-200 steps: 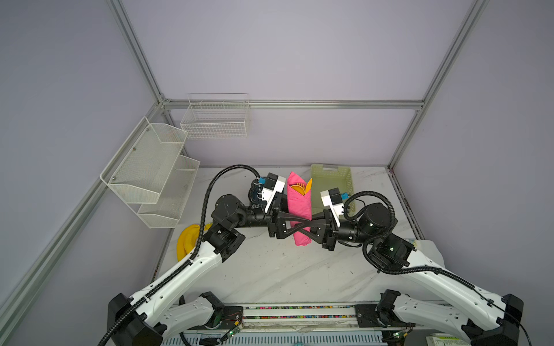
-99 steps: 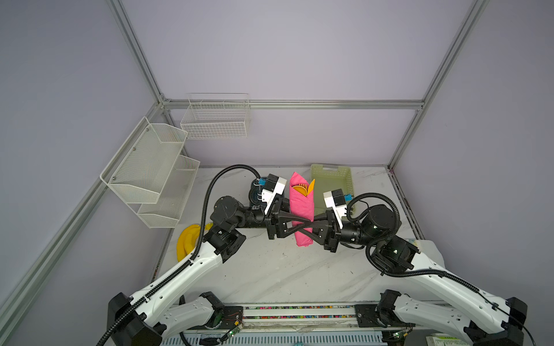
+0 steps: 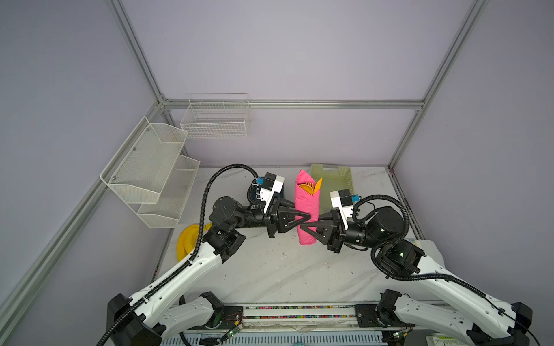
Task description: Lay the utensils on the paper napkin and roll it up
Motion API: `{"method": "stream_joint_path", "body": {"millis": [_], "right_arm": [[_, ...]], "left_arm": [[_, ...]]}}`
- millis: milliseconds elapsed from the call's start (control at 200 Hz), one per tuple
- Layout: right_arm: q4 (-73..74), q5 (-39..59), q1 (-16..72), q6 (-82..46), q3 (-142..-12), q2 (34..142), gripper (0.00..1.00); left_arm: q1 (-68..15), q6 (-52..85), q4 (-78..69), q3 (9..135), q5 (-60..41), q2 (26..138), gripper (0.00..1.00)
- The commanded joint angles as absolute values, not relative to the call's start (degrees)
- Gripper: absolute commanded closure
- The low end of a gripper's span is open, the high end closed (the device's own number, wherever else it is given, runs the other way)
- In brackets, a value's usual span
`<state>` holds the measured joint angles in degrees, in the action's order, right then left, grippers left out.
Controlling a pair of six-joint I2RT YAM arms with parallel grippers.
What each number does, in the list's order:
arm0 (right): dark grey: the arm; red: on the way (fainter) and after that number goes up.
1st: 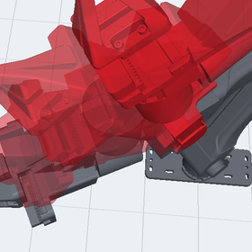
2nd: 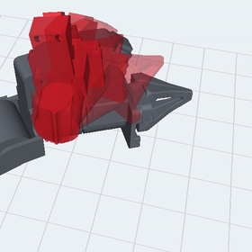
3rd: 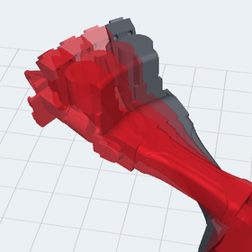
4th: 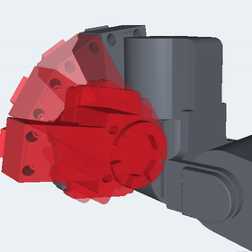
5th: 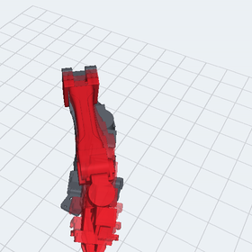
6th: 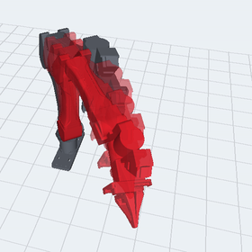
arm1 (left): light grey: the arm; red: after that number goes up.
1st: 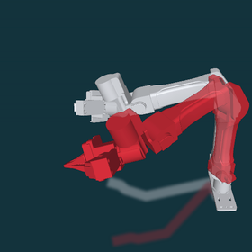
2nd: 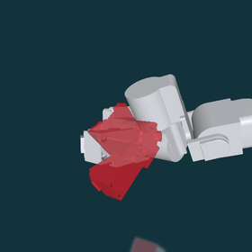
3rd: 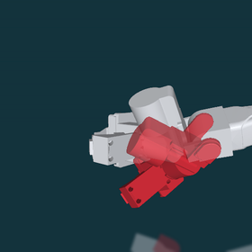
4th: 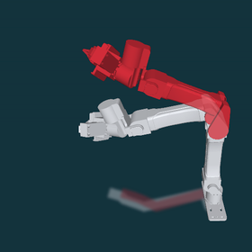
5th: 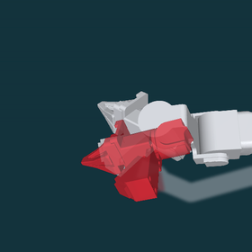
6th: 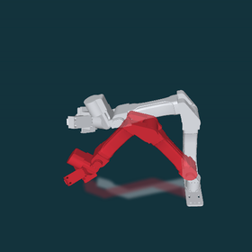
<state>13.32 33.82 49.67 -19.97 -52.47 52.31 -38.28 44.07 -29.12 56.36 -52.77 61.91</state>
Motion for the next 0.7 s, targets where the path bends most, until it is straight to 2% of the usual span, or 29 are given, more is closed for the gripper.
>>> {"method": "stream_joint_path", "body": {"millis": [0, 150, 325, 380, 695], "right_arm": [[12.98, 28.79, 48.82, -18.44, -51.94, 50.83, 0.96], [11.59, 30.73, 48.81, -17.56, -52.10, 50.23, 0.86], [7.75, 30.55, 48.83, -16.22, -53.11, 48.86, 0.64], [6.59, 29.95, 48.85, -15.83, -53.26, 48.14, 0.61], [7.43, 29.97, 48.83, -16.80, -55.76, 48.12, 0.59]], "left_arm": [[-38.52, 41.30, -29.20, 58.57, -54.08, 57.81, 0.85], [-38.58, 37.10, -23.26, 59.65, -51.64, 56.98, 0.91], [-38.51, 35.72, -21.15, 60.46, -50.59, 56.87, 0.93], [-38.58, 35.56, -20.80, 60.42, -50.38, 56.87, 0.94], [-38.58, 35.20, -19.70, 60.46, -50.61, 57.57, 0.94]]}}
